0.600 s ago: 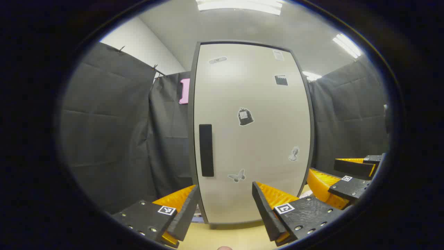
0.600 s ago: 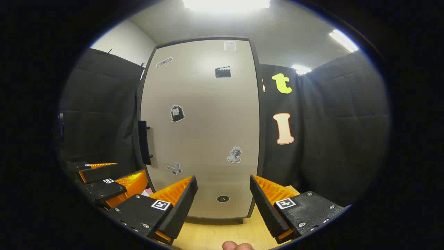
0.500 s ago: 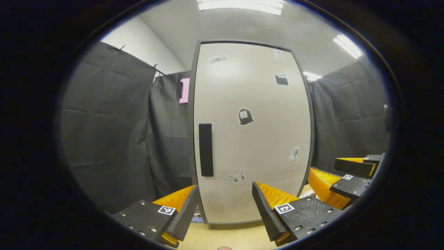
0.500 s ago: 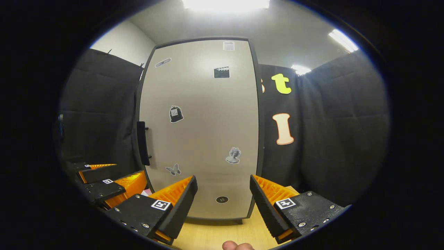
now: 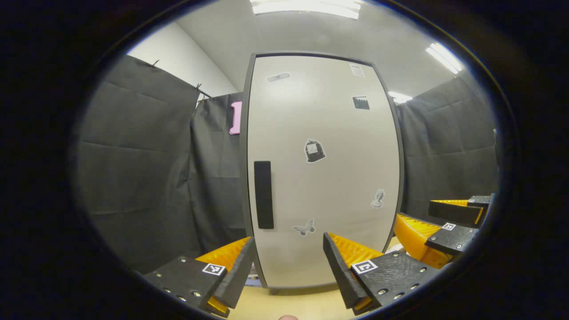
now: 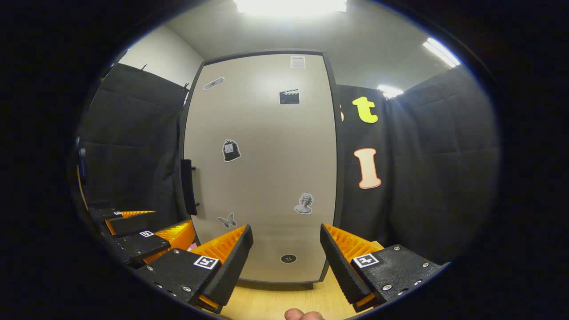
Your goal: Open the cabinet door with the right hand, grasp the bottle in the cabinet with the left hand and place it on the coaster, then close the cabinet door with the right hand.
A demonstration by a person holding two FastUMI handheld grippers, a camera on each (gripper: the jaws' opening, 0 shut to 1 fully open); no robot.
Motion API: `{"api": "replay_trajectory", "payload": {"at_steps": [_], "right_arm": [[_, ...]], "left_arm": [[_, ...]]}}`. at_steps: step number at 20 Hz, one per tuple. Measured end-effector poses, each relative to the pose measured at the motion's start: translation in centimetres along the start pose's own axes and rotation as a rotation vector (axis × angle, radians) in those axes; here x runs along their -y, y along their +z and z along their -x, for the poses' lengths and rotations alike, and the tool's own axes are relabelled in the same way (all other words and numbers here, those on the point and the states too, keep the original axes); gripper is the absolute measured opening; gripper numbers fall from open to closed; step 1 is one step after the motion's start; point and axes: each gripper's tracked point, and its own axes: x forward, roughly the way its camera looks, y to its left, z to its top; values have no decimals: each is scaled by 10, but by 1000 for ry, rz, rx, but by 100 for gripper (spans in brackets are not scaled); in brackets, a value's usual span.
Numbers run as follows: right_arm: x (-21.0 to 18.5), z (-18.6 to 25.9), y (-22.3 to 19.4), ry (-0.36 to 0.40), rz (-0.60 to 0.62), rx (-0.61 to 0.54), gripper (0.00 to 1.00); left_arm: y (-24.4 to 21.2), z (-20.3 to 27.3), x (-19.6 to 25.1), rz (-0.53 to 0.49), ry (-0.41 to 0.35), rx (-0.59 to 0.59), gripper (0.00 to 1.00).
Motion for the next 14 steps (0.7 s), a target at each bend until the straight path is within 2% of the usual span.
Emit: {"api": "replay_trajectory", "payload": {"at_steps": [14], "right_arm": [[2, 8, -3, 8, -8, -6, 94]], "left_arm": [[11, 13, 0, 7, 3, 25, 87]]}}
